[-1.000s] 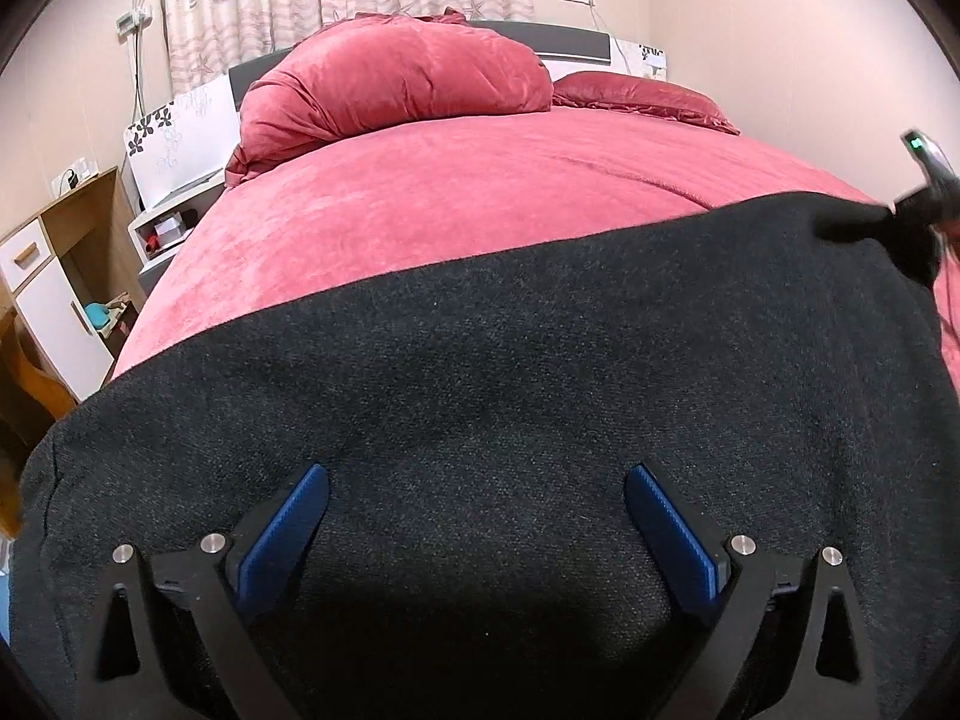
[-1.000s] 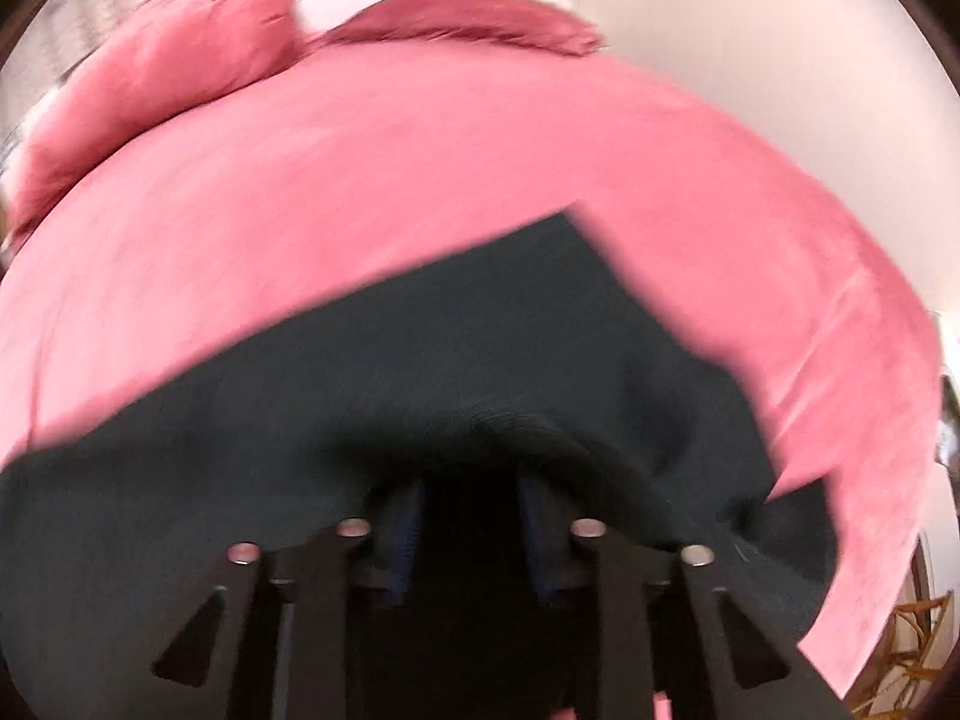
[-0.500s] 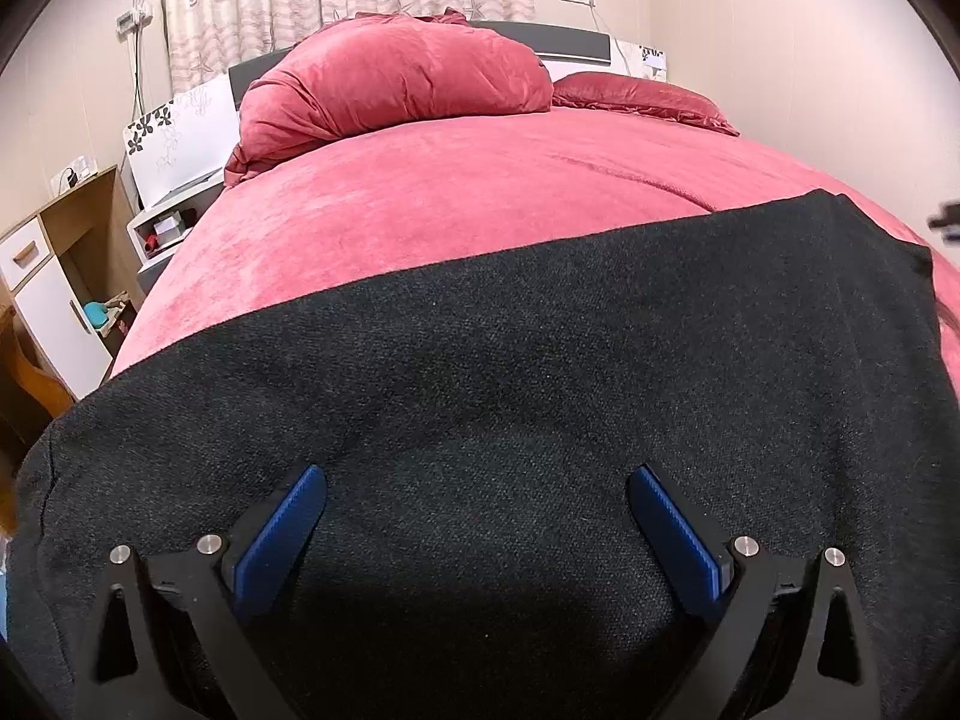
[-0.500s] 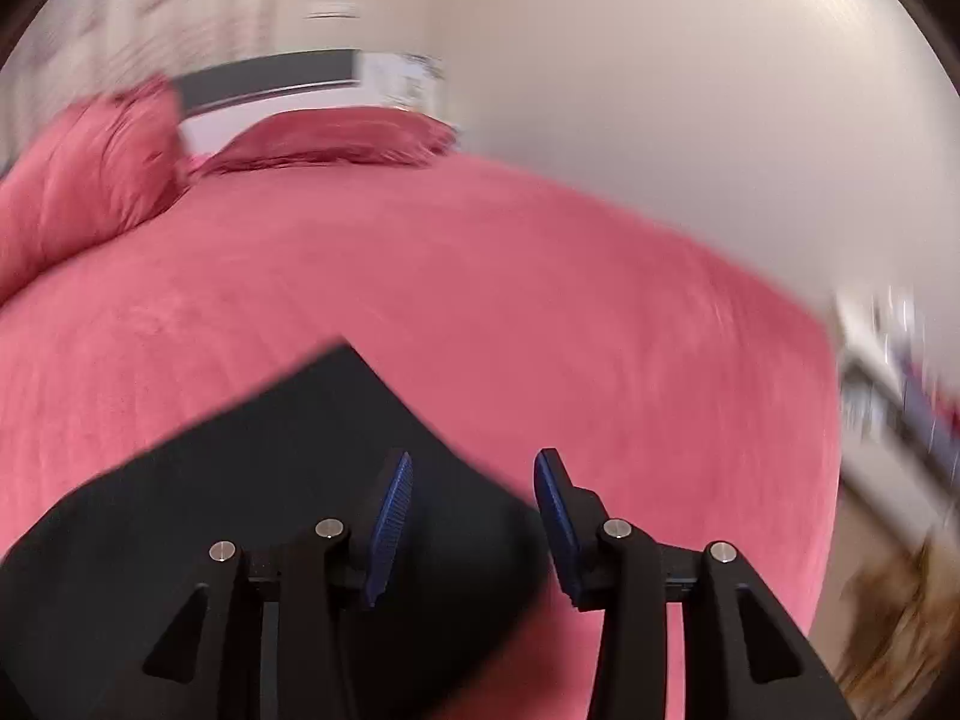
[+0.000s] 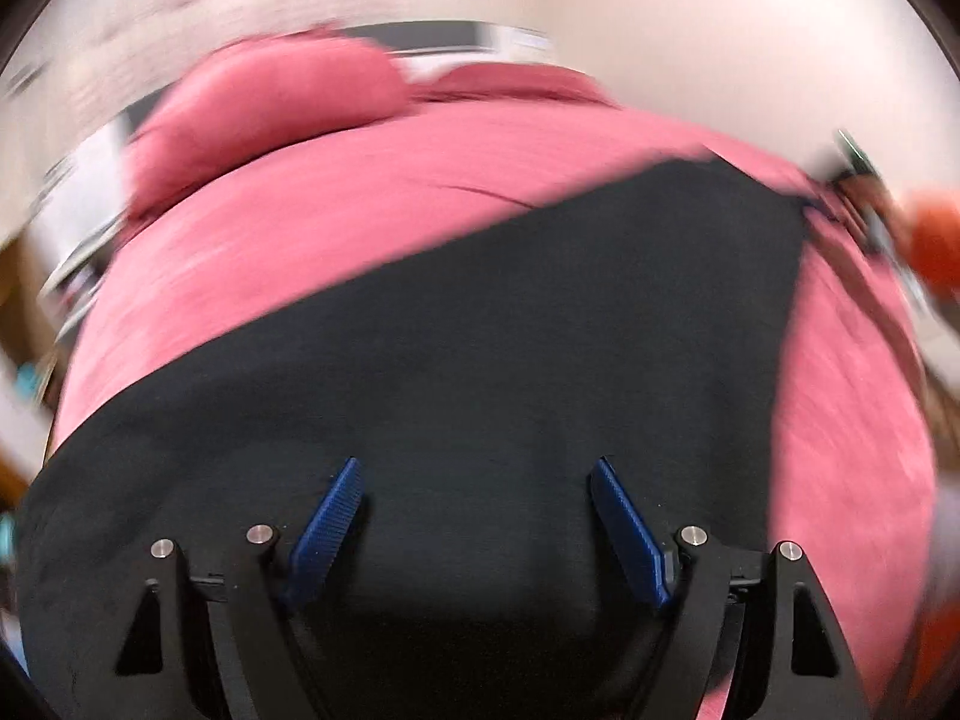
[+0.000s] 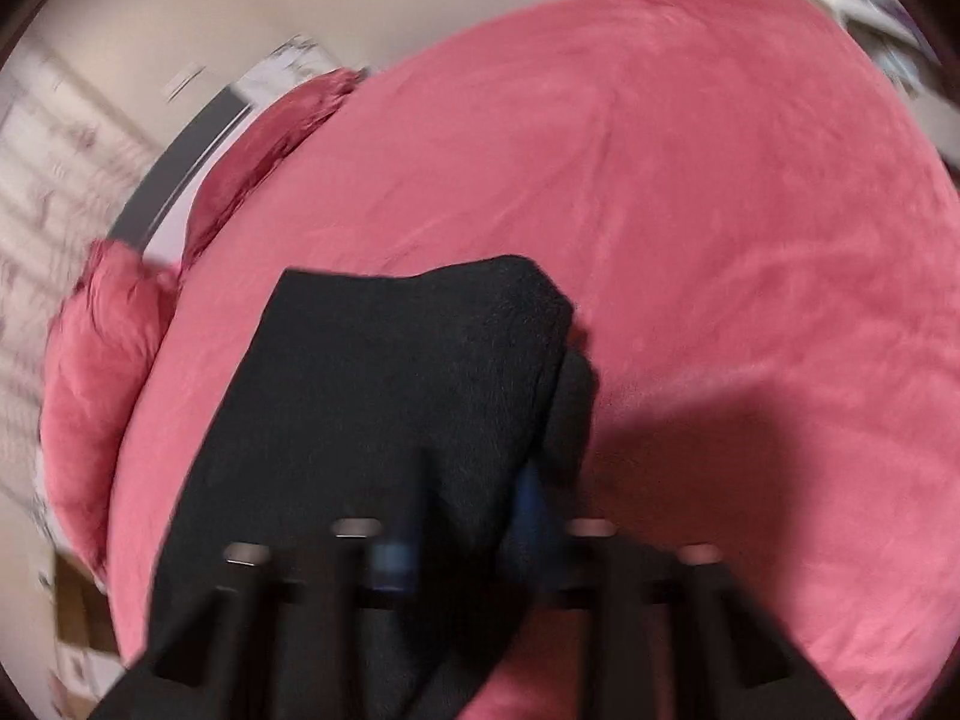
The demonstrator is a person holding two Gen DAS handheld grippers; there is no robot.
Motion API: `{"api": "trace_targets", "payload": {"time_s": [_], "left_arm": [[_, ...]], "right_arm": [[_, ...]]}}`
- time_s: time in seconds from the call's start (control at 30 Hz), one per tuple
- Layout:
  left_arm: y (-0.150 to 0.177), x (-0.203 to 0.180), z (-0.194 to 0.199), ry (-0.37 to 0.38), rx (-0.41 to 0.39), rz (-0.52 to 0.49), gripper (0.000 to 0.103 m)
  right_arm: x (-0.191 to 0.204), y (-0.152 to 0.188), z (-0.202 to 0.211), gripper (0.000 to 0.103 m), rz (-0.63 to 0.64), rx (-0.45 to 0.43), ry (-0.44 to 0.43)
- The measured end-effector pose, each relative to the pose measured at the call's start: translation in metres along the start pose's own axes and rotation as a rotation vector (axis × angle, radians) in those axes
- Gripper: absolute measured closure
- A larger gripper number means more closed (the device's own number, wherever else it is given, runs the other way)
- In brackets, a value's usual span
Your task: Fold large clothes
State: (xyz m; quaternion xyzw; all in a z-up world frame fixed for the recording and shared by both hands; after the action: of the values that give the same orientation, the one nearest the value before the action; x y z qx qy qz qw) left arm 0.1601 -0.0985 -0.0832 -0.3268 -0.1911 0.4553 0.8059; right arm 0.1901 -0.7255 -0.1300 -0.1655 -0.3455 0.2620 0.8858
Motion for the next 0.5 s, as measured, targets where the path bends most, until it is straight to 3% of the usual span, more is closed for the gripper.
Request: {"api": "trace_targets", "payload": {"time_s": [0.1, 0.17, 0.23, 0.27, 0.3, 0.37, 0.43, 0.5], "left_arm": [[0.022, -0.027, -0.013, -0.025, 0.043, -0.146, 0.026], [0.025, -0.024, -0.013, -0.021, 0.034, -0.1, 0.027], [0.022, -0.018, -0.012, 0.007, 0.059, -0.057, 0.028], [0.021, -0.017, -0.011, 0.014, 0.067, -0.066, 0.028], [0.02, -0.017, -0.009, 0.023, 0.078, -0.084, 0.028], [0.02, -0.014, -0.003, 0.041, 0.089, -0.092, 0.029], [0.019, -0.007, 0.003, 0.046, 0.091, -0.069, 0.029], [0.021, -0.001, 0.004, 0.026, 0.087, -0.037, 0.028]], "right_arm": [[0.006, -0.006, 0.026, 0.097, 0.038, -0.088, 0.0], [-0.003, -0.004, 0.033, 0.097, 0.037, -0.087, 0.037], [-0.018, 0.001, 0.019, 0.095, 0.02, -0.015, 0.075], [-0.032, 0.007, 0.007, 0.087, -0.012, 0.043, 0.068], [-0.039, 0.009, 0.007, 0.081, -0.044, 0.048, 0.053], [-0.054, 0.014, 0.018, 0.065, -0.148, -0.024, -0.01], [-0.065, 0.02, 0.028, 0.06, -0.202, -0.077, -0.007], [-0.064, 0.022, 0.024, 0.058, -0.183, -0.071, -0.052]]}}
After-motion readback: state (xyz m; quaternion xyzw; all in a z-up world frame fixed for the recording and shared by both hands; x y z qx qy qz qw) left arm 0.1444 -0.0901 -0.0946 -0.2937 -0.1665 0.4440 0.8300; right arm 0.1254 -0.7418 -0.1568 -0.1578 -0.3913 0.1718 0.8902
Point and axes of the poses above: each gripper's, at about its wrist camera, not at the fingertips, and z roughly against the way its jaws point, x to its left, y to its underside, the point moved 2 cm from there along -z, roughly the way its jaws point, and after that the axes turned 8 degrees about z, right-handed, at the moved point
